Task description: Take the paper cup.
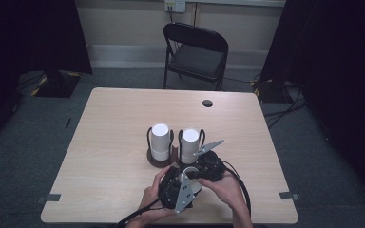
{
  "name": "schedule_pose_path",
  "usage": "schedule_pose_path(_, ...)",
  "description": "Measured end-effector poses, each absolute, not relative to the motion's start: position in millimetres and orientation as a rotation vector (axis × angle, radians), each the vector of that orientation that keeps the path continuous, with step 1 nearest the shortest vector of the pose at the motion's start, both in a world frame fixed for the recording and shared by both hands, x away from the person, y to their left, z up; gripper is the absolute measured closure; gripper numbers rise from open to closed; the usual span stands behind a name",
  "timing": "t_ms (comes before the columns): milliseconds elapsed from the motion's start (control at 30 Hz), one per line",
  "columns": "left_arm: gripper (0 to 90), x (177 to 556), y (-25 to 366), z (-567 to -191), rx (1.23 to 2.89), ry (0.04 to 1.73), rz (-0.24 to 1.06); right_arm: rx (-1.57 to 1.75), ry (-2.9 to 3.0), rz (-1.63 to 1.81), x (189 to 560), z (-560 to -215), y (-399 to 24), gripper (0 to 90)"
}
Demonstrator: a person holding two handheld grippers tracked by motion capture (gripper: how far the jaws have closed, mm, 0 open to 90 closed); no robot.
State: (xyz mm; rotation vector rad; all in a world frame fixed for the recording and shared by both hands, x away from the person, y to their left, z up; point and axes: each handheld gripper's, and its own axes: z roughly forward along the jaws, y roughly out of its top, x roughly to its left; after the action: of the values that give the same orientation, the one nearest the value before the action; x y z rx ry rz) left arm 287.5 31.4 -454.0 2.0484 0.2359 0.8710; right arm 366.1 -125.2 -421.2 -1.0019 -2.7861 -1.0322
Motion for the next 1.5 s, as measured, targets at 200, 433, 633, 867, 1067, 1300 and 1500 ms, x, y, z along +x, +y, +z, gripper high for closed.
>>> schedule_pose_path(200, 22.8, 287.0, 37.4, -455.0, 2.053, 0.269, 0.858, -1.027, -2.791, -1.053, 364.4, -419.4, -124.9, 76.9)
schedule_pose_path(433, 22.7, 291.4, 45.5, -453.9, 2.008, 0.336, 0.781, -1.061, -2.798, -1.128, 360.2, -414.7, -129.0, 68.0)
schedule_pose_path(633, 22.7, 293.5, 50.2, -455.4, 1.982, 0.384, 0.75, -1.087, -2.801, -1.184, 358.5, -413.5, -130.9, 63.1)
schedule_pose_path(867, 22.5, 297.8, 56.4, -454.8, 1.946, 0.426, 0.719, -1.11, -2.806, -1.329, 355.0, -411.7, -135.5, 52.6)
schedule_pose_path(1067, 22.4, 299.8, 59.9, -455.1, 1.929, 0.454, 0.714, -1.111, -2.796, -1.431, 352.7, -413.7, -139.0, 47.4)
schedule_pose_path(1300, 22.4, 301.5, 63.2, -455.1, 1.895, 0.495, 0.695, -1.145, -2.744, -1.574, 349.1, -416.7, -145.0, 42.7)
schedule_pose_path(1500, 22.4, 303.6, 69.9, -456.5, 1.849, 0.558, 0.645, -1.163, -2.675, -1.717, 346.2, -417.2, -152.2, 38.9)
